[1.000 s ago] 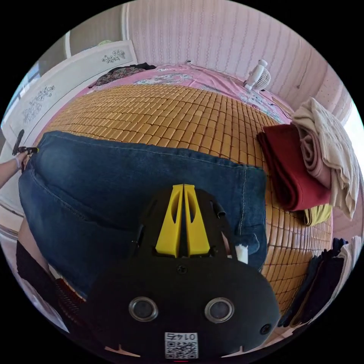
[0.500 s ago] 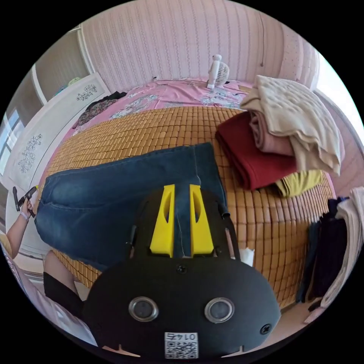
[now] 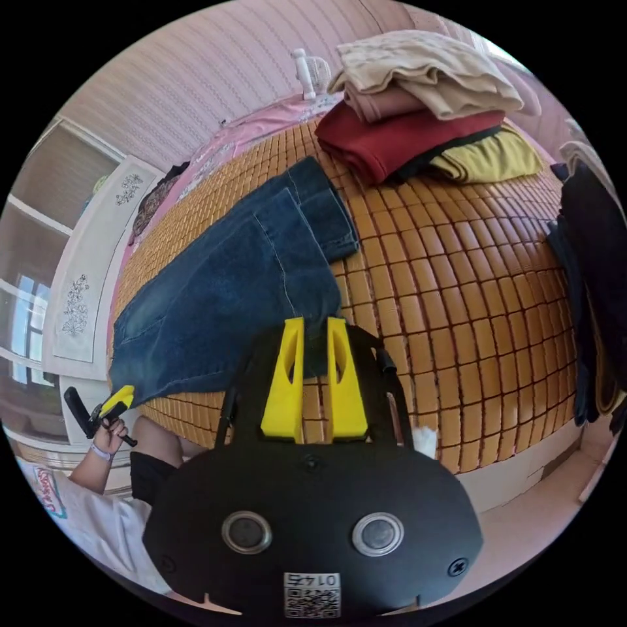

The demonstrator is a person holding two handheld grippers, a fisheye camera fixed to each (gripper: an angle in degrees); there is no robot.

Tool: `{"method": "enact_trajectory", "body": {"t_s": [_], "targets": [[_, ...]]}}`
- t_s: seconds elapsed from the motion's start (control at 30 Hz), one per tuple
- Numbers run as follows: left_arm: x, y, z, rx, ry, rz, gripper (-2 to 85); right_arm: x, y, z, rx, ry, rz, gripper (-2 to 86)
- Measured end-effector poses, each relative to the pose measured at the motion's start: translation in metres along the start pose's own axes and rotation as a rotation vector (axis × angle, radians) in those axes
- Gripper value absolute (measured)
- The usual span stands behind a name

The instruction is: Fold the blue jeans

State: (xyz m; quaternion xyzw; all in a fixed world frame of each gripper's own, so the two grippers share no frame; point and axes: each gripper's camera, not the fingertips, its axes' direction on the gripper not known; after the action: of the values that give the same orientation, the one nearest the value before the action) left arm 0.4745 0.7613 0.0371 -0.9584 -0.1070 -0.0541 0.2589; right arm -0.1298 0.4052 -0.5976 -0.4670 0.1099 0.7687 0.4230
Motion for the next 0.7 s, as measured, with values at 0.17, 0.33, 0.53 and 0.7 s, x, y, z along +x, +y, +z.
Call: {"method": "enact_trajectory", "body": {"t_s": [0.17, 0.33, 0.53, 0.7], "targets": [[0.039, -0.036, 0.02, -0.071, 0.042, -0.01, 5.0, -0.002, 0.002, -0.054, 0.054, -0.246, -0.073, -0.2], [0.092, -0.055, -0.005, -0.022, 0.054, 0.149, 4.7, -0.025, 0.08, -0.134, 0.181, -0.048, -0.262, 0.2], [0.115, -0.054, 0.02, -0.147, 0.041, 0.154, 5.2, 0.019, 0.146, -0.089, -0.017, 0.045, -0.02, 2.4], [0.13, -0.062, 0.031, -0.201, -0.03, 0.186, 6.0, 0.003, 0.133, -0.09, 0.084, 0.039, -0.029, 4.7]]}}
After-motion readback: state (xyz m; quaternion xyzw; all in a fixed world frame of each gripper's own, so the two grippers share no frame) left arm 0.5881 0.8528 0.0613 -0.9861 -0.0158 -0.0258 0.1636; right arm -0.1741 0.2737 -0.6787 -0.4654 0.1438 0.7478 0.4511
